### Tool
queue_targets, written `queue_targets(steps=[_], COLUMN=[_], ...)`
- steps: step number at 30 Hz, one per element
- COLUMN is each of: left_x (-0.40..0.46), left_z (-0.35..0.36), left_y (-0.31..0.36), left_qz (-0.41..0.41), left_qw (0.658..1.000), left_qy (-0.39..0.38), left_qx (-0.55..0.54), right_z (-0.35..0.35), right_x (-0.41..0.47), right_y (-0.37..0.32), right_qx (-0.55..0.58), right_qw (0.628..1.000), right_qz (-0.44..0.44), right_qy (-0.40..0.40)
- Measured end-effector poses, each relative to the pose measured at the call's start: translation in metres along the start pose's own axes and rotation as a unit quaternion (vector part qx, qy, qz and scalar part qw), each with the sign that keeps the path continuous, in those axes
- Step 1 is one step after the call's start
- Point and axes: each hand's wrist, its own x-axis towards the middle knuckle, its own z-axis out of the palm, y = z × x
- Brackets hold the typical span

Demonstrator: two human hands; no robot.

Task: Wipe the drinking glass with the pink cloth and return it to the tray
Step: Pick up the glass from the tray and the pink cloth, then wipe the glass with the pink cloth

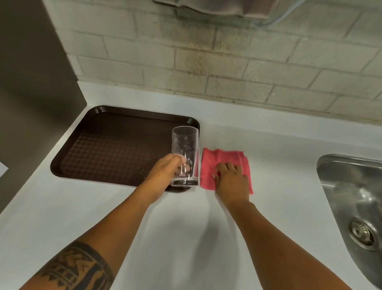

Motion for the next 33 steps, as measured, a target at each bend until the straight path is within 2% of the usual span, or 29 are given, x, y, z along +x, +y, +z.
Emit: queue_targets(steps=[3, 5, 7, 8, 9, 10, 11, 13, 15, 17, 20, 21, 22, 23, 24, 25, 27, 30, 31, 33], left_x=[-0.002, -0.005, -0.007, -0.008, -0.009, -0.009, -0.009, -0.011, -0.011, -0.011, -0.012, -0.014, -0.014, -0.015, -0.017, -0.018, -0.019, -0.022, -0.023, -0.026], left_z=[0.002, 0.004, 0.004, 0.005, 0.004, 0.004, 0.004, 0.005, 0.008, 0.012, 0.013, 0.013, 0.011, 0.01, 0.009, 0.008, 0.007, 0.013, 0.016, 0.025], left_y=[0.0, 0.001, 0.003, 0.005, 0.007, 0.007, 0.009, 0.011, 0.013, 0.014, 0.014, 0.015, 0.015, 0.016, 0.017, 0.019, 0.019, 0.022, 0.022, 0.022], left_qz=[-0.009, -0.009, -0.016, -0.017, -0.017, -0.017, -0.019, -0.018, -0.016, -0.014, -0.013, -0.012, -0.011, -0.012, -0.011, -0.01, -0.011, -0.004, -0.001, -0.004], left_qw=[1.0, 1.0, 0.999, 0.999, 0.999, 0.998, 0.998, 0.997, 0.996, 0.996, 0.997, 0.997, 0.997, 0.997, 0.996, 0.996, 0.994, 0.99, 0.99, 0.992], left_qy=[0.005, 0.002, 0.006, 0.006, 0.006, 0.007, 0.008, 0.006, 0.001, -0.002, -0.008, -0.009, -0.008, -0.008, -0.007, -0.007, -0.015, -0.031, -0.035, -0.037], left_qx=[-0.001, -0.018, -0.035, -0.043, -0.05, -0.055, -0.061, -0.077, -0.088, -0.083, -0.078, -0.073, -0.073, -0.077, -0.085, -0.088, -0.104, -0.134, -0.133, -0.12], right_z=[-0.004, -0.009, -0.017, -0.023, -0.03, -0.031, -0.032, -0.028, -0.017, -0.008, 0.006, 0.006, 0.004, -0.002, -0.009, -0.021, -0.038, -0.053, -0.054, -0.052], right_x=[0.006, 0.01, 0.008, 0.006, 0.001, -0.003, -0.005, -0.007, -0.004, -0.003, -0.002, -0.004, -0.006, -0.01, -0.017, -0.024, -0.042, -0.075, -0.086, -0.101], right_y=[-0.002, -0.004, 0.0, 0.003, 0.005, 0.01, 0.011, 0.007, 0.001, -0.011, -0.016, -0.013, -0.01, -0.009, -0.01, -0.013, -0.019, -0.045, -0.055, -0.075], right_qx=[-0.011, 0.034, 0.134, 0.228, 0.34, 0.409, 0.425, 0.327, 0.155, 0.004, -0.047, -0.012, 0.095, 0.238, 0.378, 0.461, 0.524, 0.629, 0.628, 0.571], right_qw=[1.0, 0.997, 0.986, 0.967, 0.93, 0.899, 0.893, 0.942, 0.986, 0.996, 0.997, 0.999, 0.995, 0.971, 0.924, 0.883, 0.843, 0.772, 0.773, 0.814], right_qz=[0.008, 0.047, 0.079, 0.109, 0.14, 0.155, 0.148, 0.077, 0.015, -0.004, -0.009, -0.017, -0.006, 0.019, 0.052, 0.087, 0.101, 0.041, 0.005, -0.061], right_qy=[-0.027, -0.057, -0.051, -0.039, -0.023, 0.001, 0.023, 0.015, -0.051, -0.093, -0.055, -0.033, -0.012, 0.005, 0.007, 0.021, 0.062, 0.083, 0.086, 0.09])
